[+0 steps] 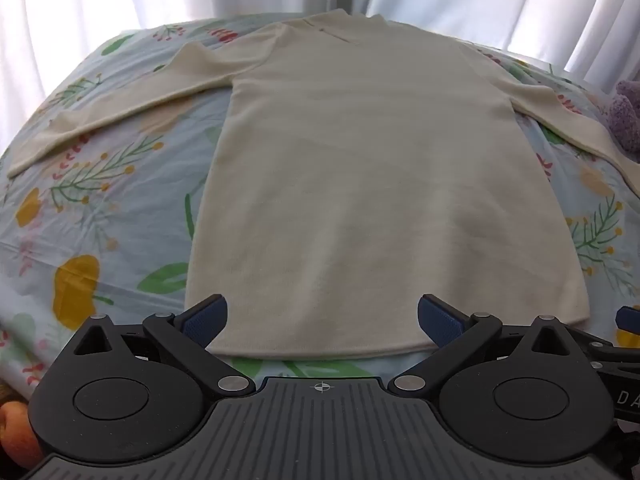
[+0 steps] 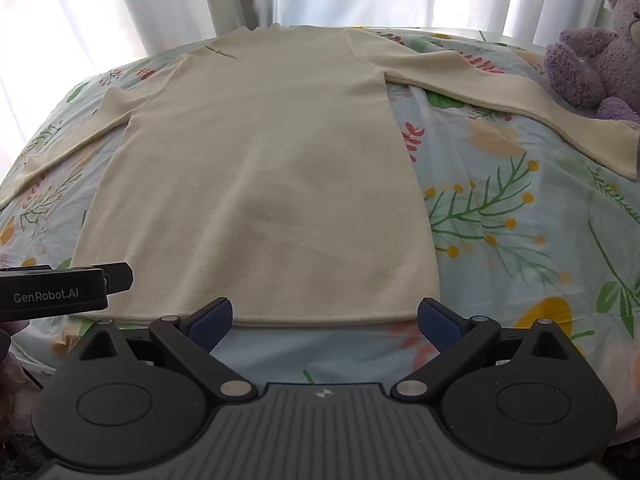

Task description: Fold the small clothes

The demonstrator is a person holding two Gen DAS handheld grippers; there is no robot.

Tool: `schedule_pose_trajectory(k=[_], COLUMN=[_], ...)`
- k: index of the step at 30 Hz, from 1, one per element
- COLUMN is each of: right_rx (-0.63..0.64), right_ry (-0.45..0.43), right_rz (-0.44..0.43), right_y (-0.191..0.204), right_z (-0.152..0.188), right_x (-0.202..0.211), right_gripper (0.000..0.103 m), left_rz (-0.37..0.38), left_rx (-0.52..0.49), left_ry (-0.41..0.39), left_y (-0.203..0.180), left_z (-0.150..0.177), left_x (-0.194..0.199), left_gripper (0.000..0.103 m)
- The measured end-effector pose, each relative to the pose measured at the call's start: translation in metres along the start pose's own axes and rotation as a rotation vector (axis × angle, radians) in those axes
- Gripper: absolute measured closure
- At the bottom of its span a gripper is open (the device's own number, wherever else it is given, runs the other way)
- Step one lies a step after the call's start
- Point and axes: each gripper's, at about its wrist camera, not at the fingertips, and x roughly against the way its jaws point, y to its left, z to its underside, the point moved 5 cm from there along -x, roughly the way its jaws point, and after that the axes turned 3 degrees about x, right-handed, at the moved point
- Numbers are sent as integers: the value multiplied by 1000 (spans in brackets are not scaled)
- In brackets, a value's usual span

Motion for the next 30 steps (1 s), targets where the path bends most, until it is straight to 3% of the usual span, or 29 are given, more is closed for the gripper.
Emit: schedule_pose_trajectory(k=[30], right_rx=[5], right_ry=[-7], right_rz=[-8], right_y=[7], right_z=[-4], right_x=[3], right_gripper=[4], left_rz=[17], left_rx=[15], left_ry=[24], left_y=[2], left_z=[0], left_x=[-5], left_gripper=[0])
